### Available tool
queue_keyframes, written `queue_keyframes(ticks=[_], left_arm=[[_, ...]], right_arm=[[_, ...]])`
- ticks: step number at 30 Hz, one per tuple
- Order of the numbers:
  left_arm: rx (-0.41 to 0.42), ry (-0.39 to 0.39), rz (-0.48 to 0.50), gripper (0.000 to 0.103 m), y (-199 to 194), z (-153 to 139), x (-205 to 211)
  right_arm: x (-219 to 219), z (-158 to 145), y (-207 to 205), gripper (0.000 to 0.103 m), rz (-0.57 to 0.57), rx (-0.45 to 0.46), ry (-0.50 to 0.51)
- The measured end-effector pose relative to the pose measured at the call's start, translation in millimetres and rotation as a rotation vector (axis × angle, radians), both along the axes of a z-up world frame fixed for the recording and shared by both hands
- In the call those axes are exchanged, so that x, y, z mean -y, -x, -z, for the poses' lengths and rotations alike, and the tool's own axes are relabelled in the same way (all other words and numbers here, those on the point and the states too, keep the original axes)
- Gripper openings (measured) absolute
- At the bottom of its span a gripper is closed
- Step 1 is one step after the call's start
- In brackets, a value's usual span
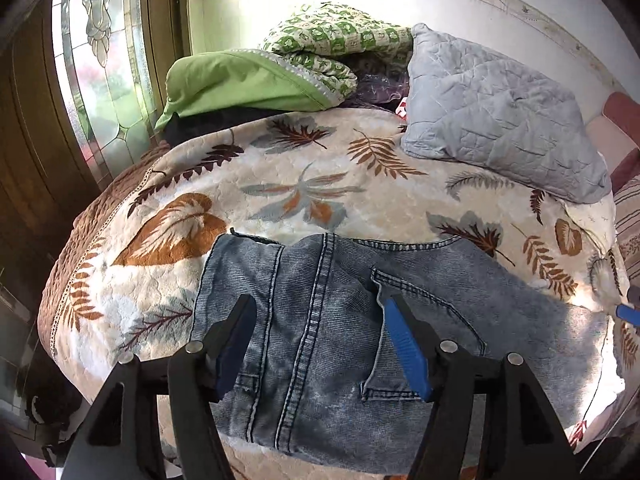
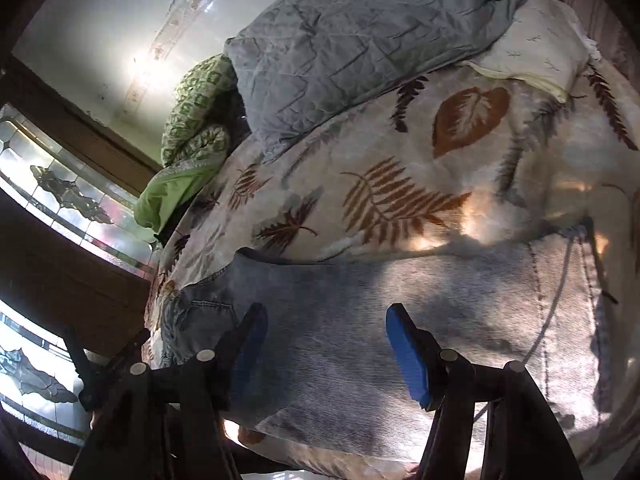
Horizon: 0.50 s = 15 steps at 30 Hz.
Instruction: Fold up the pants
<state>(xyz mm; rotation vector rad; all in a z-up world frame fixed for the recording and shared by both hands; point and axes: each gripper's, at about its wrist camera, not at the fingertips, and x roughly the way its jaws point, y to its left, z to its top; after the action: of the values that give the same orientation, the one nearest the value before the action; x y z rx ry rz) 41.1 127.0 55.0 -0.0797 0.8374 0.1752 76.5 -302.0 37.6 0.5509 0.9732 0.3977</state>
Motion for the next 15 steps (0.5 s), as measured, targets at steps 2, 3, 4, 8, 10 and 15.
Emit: queue_keyframes(ticks=[2, 3, 4, 8, 10, 15], left_arm=[[-0.034, -0.050, -0.049, 0.068, -8.9, 23.1, -2.5], [-0.074, -0.054, -0.077, 0.068, -13.1, 39.1, -8.0], [-0.113, -0.042, -0.094, 0.068, -16.6, 56.1, -14.4], [-0.143, -0.017, -0.089, 0.071, -18.9, 79.0, -24.1], [-0.140, -0.008, -0.076, 0.071, -19.2, 81.2, -26.7], [-0.121, -0.021, -0.062, 0.072, -17.9, 82.2, -25.2]], right_arm=[[-40.6, -1.3, -28.7, 0.065, -0.097, 0.003, -0.040], [-61.9, -0.8, -43.1, 0.065, -0.150, 0.002, -0.050], [-81.3, 0.2, -56.7, 0.065, -0.184, 0.004, -0.039], [-148.7, 18.3, -110.2, 0.065, -0.286, -0.032, 0.065], [-174.9, 34.0, -133.4, 0.065, -0.339, -0.070, 0.123], [-211.7, 59.6, -158.6, 0.063, -0.416, -0.130, 0.191]])
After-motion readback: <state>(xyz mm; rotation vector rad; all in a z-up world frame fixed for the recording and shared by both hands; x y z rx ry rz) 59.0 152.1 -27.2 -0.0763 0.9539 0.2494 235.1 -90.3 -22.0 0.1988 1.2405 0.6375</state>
